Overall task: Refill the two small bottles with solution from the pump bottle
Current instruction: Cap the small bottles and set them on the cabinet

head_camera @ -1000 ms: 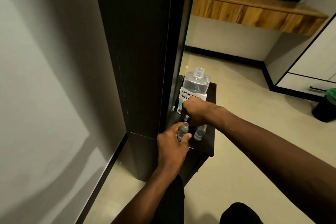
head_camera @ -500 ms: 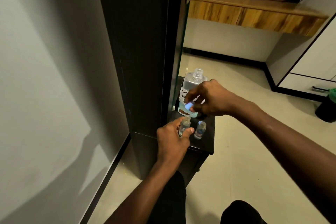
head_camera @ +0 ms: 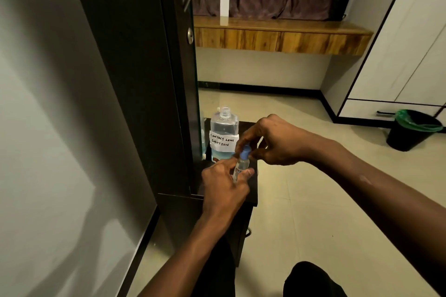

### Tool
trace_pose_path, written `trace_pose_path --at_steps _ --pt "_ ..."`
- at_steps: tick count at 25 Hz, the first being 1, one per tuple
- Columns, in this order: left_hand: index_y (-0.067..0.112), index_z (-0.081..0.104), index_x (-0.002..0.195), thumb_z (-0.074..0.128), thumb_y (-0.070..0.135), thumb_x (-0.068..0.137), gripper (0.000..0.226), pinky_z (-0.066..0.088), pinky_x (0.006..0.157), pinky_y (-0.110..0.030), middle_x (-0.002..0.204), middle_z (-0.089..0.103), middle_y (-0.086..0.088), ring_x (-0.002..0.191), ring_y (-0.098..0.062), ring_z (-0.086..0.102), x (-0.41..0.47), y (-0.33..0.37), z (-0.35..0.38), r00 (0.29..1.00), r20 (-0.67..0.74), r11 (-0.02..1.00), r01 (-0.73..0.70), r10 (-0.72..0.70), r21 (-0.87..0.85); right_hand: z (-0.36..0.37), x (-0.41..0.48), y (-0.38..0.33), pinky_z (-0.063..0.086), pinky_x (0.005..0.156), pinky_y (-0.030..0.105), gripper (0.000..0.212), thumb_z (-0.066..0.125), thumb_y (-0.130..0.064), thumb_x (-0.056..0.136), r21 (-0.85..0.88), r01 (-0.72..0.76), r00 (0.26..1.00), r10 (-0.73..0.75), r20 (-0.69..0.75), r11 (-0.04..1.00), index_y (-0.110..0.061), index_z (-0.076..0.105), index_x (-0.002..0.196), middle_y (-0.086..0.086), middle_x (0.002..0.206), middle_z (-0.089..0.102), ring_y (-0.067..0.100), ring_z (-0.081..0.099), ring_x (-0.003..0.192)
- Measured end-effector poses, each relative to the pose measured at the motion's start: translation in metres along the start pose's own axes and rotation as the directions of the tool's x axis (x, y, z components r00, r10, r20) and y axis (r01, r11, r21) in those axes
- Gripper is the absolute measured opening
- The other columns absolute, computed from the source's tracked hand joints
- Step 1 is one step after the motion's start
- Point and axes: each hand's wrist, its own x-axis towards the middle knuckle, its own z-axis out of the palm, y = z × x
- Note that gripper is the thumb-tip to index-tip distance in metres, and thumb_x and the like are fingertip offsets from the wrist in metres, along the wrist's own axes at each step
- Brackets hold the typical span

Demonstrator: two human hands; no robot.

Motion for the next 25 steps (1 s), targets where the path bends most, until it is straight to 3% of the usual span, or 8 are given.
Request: trace_pose_path --at_steps 4,8,10,13,16,20,23,25 --pt "0.023 0.08 0.103 0.081 0.028 0.084 0.02 0.06 0.067 -0.035 0.081 0.076 0.005 0.069 -0.009 0.068 -0.002 0.009 0.001 0.999 0.026 1.0 -0.023 0.023 -0.001 0.003 -0.004 -0.001 0.058 0.069 0.032 0.019 0.08 -0.039 0.083 -0.143 -0.101 0.994 0.095 -0.047 0.985 -0.021 0.081 0.091 -0.001 0.081 0.078 0.014 0.068 0.071" --pt "0.018 0.078 0.083 0.083 0.028 0.084 0.011 0.053 0.06 -0.022 0.069 0.068 0.009 0.061 -0.004 0.062 -0.002 0.009 0.003 1.0 0.012 1.0 -0.017 0.017 0.007 0.008 -0.006 -0.006 0.041 0.051 0.035 0.068 0.051 -0.078 0.088 -0.254 -0.214 0.968 0.169 -0.188 0.943 -0.018 0.052 0.054 0.001 0.049 0.051 0.018 0.045 0.046" --pt "0.019 0.079 0.09 0.083 0.029 0.084 0.012 0.053 0.063 -0.014 0.071 0.068 0.012 0.063 -0.001 0.063 0.0 0.009 0.002 1.0 -0.001 1.0 -0.004 0.004 -0.015 0.003 -0.009 -0.007 0.052 0.059 0.037 0.064 0.046 -0.071 0.095 -0.12 -0.164 0.974 0.142 -0.176 0.979 -0.017 0.07 0.072 0.006 0.066 0.068 0.019 0.059 0.058" --pt "0.023 0.079 0.105 0.083 0.031 0.084 0.023 0.063 0.068 -0.027 0.085 0.075 0.011 0.073 -0.003 0.07 0.003 0.007 0.0 1.0 -0.008 0.997 0.006 -0.006 -0.077 -0.008 -0.014 -0.012 0.061 0.086 0.033 0.036 0.071 -0.027 0.089 -0.093 -0.045 0.998 0.04 -0.054 0.995 -0.022 0.073 0.125 0.0 0.116 0.077 0.015 0.072 0.099" --pt "0.023 0.08 0.106 0.084 0.03 0.083 0.024 0.062 0.068 -0.025 0.087 0.076 0.011 0.073 -0.003 0.07 0.004 0.01 -0.001 1.0 -0.013 0.998 -0.007 0.006 -0.069 -0.003 -0.009 -0.011 0.059 0.072 0.029 0.023 0.074 -0.03 0.089 -0.135 -0.064 0.992 0.048 -0.119 0.989 -0.019 0.079 0.108 -0.001 0.094 0.079 0.013 0.07 0.08" --pt "0.022 0.079 0.097 0.084 0.03 0.084 0.016 0.06 0.068 -0.023 0.081 0.073 0.013 0.072 -0.001 0.069 0.003 0.012 -0.004 1.0 -0.011 0.999 0.011 -0.012 -0.045 -0.001 -0.005 -0.01 0.058 0.06 0.038 0.061 0.051 -0.075 0.089 -0.144 -0.132 0.982 0.109 -0.156 0.981 -0.021 0.08 0.091 0.002 0.076 0.076 0.015 0.066 0.063" --pt "0.02 0.08 0.105 0.086 0.028 0.082 0.025 0.058 0.062 -0.02 0.08 0.07 0.015 0.066 -0.001 0.067 0.004 0.01 -0.008 0.999 -0.027 0.998 0.016 -0.018 -0.064 -0.007 -0.007 -0.016 0.063 0.081 0.033 0.036 0.073 -0.029 0.089 -0.075 -0.061 0.996 0.056 -0.072 0.995 -0.021 0.073 0.124 -0.001 0.113 0.078 0.012 0.073 0.094" --pt "0.018 0.079 0.108 0.086 0.029 0.082 0.03 0.062 0.067 -0.027 0.084 0.072 0.012 0.07 -0.003 0.069 0.004 0.009 -0.007 1.0 -0.023 0.997 0.016 -0.018 -0.072 -0.005 -0.005 -0.015 0.062 0.082 0.037 0.034 0.073 -0.014 0.087 -0.131 -0.057 0.997 0.05 -0.06 0.99 -0.019 0.075 0.121 0.0 0.108 0.078 0.015 0.072 0.092"
